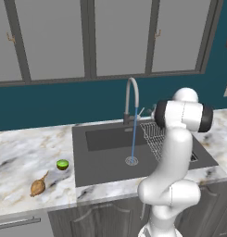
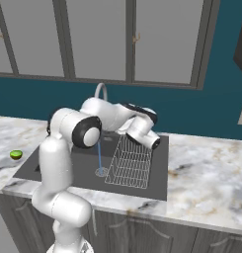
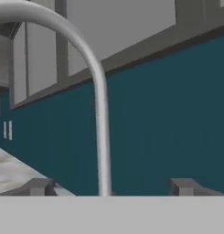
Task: Turn on the sink faucet. Then move the onion from the counter to the sink. Turn off the sink. Move the vegetable from the sink to the pot next to the stove. Finally move the pot to the front center burner.
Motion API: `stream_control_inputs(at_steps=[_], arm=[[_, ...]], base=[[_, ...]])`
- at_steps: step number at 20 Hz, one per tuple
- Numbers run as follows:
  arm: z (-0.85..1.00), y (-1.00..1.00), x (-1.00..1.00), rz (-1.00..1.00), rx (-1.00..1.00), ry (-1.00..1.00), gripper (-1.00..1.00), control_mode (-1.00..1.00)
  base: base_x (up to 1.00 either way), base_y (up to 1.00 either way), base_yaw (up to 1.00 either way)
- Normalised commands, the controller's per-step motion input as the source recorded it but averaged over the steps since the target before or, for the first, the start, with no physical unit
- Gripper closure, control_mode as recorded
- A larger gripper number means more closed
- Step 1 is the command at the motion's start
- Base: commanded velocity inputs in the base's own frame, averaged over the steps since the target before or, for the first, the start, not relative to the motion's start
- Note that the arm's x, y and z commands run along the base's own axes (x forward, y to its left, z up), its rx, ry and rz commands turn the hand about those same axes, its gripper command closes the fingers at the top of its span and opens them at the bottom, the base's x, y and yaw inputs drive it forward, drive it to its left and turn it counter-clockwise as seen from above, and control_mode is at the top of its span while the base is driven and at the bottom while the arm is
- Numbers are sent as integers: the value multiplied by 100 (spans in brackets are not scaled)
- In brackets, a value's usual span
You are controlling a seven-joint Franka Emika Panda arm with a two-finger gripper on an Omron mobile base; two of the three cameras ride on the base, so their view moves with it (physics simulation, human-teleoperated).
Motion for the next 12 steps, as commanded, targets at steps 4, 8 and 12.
stream_control_inputs(at_steps=[4,8,12], arm=[[42,24,-87,0,-5,-10,-100,-100],[46,48,-77,2,-13,-5,-100,-100],[46,45,-79,4,-17,-8,-100,-100]], base=[[0,0,0],[0,0,0],[0,0,0]])
